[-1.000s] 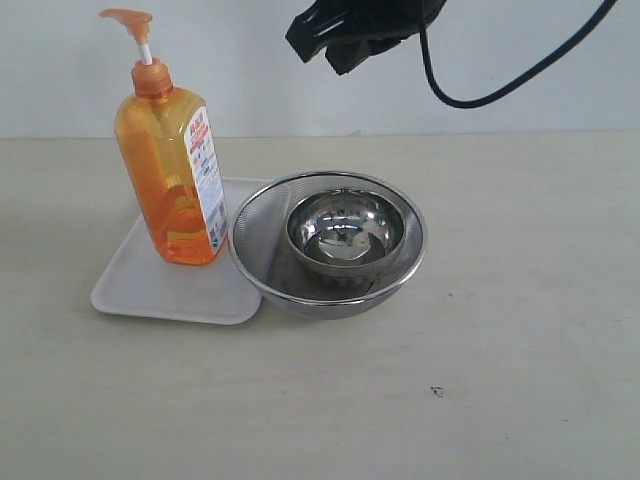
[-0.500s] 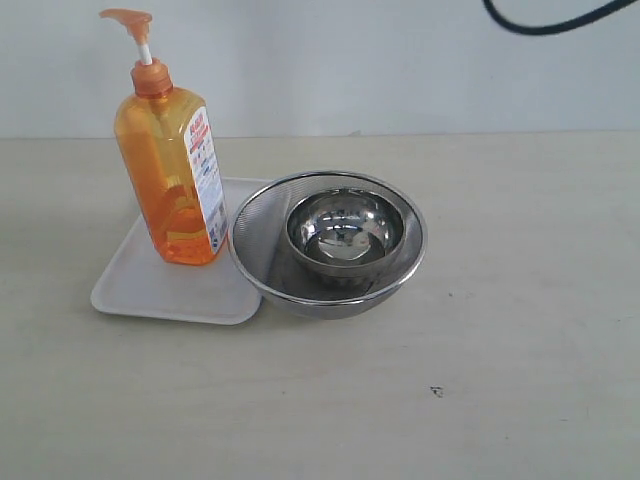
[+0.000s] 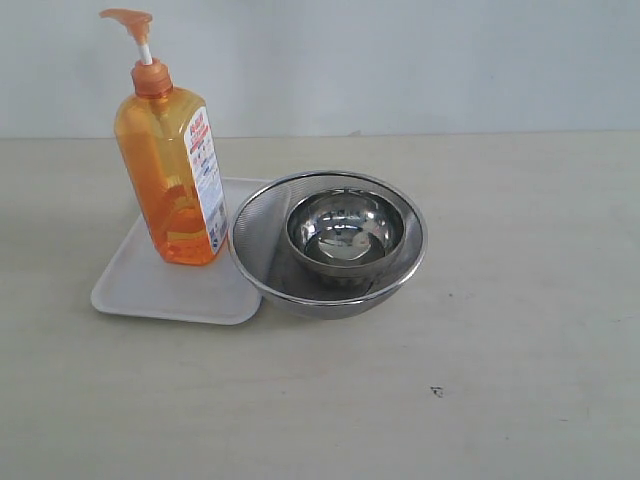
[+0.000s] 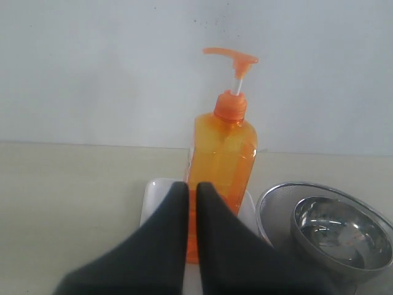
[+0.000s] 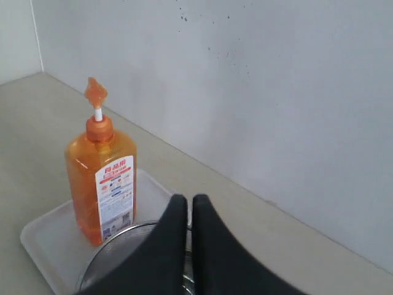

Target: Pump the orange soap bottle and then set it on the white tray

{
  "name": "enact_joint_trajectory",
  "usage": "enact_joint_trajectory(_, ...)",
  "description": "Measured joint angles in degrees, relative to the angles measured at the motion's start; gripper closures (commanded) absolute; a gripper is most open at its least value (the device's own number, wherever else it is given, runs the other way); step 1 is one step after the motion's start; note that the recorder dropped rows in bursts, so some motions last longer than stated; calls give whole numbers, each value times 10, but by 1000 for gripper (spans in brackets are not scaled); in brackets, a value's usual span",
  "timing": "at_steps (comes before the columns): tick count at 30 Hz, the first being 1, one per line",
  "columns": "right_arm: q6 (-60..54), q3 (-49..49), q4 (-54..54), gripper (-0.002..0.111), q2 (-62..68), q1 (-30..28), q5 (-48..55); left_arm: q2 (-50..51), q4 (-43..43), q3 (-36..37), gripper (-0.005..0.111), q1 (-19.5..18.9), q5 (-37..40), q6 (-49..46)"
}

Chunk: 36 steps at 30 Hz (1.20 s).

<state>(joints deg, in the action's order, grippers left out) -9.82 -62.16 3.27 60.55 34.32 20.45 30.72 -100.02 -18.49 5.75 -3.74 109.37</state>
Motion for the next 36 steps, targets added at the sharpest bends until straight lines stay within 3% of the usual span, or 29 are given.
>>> enact_joint_trajectory(6,0,192,-26,108,-118,-5,-157,0,0,0,102,0,0,0)
enact_joint_trajectory(11,9,333,-6,108,-224,-55,-231,0,0,0,102,0,0,0)
enact_joint_trajectory(27,47,550,22,108,-475,-270,-248,0,0,0,102,0,0,0)
enact_joint_trajectory(36,69,618,25,108,-549,-305,-212,0,0,0,102,0,0,0)
